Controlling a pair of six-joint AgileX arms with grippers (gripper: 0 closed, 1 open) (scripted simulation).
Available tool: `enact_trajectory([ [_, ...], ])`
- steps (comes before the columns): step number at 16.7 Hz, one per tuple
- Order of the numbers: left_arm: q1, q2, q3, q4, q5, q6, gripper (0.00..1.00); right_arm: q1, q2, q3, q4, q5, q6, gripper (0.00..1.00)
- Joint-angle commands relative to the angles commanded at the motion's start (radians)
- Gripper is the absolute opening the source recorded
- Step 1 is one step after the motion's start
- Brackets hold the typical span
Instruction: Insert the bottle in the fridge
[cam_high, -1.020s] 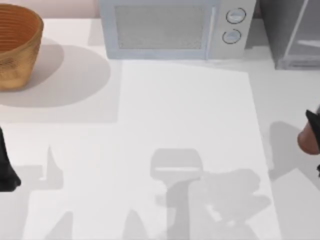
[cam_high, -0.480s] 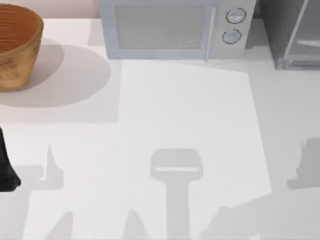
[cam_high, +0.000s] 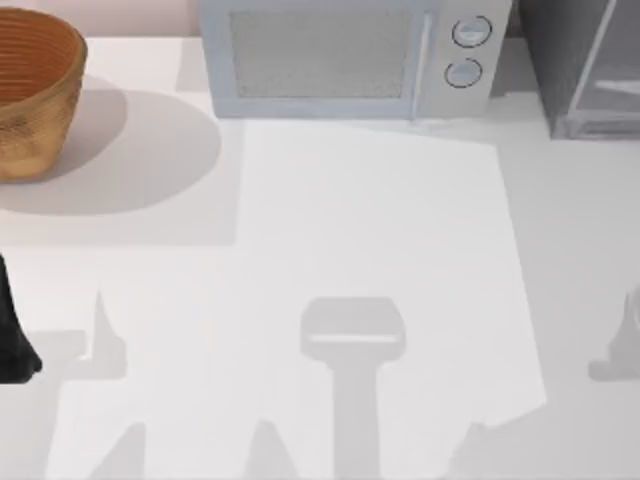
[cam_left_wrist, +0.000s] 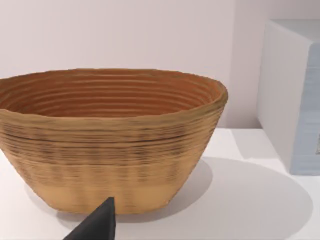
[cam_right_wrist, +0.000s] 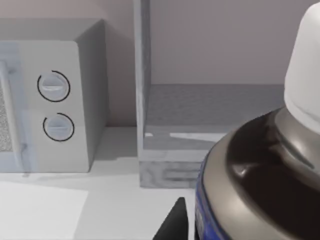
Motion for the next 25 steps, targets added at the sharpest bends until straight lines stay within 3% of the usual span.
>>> enact_trajectory([
  [5, 0.0, 0.0, 0.0, 0.0, 0.0, 0.0, 1.0, -0.002, 0.035, 0.024, 0.027, -0.01, 0.002, 0.01],
  [10, 0.0, 0.0, 0.0, 0.0, 0.0, 0.0, 1.0, -0.044, 0.298, 0.182, 0.208, -0.053, 0.007, 0.01],
  [25, 0.0, 0.0, 0.0, 0.0, 0.0, 0.0, 1.0, -0.248, 1.891, 0.868, 0.998, -0.23, 0.012, 0.01],
])
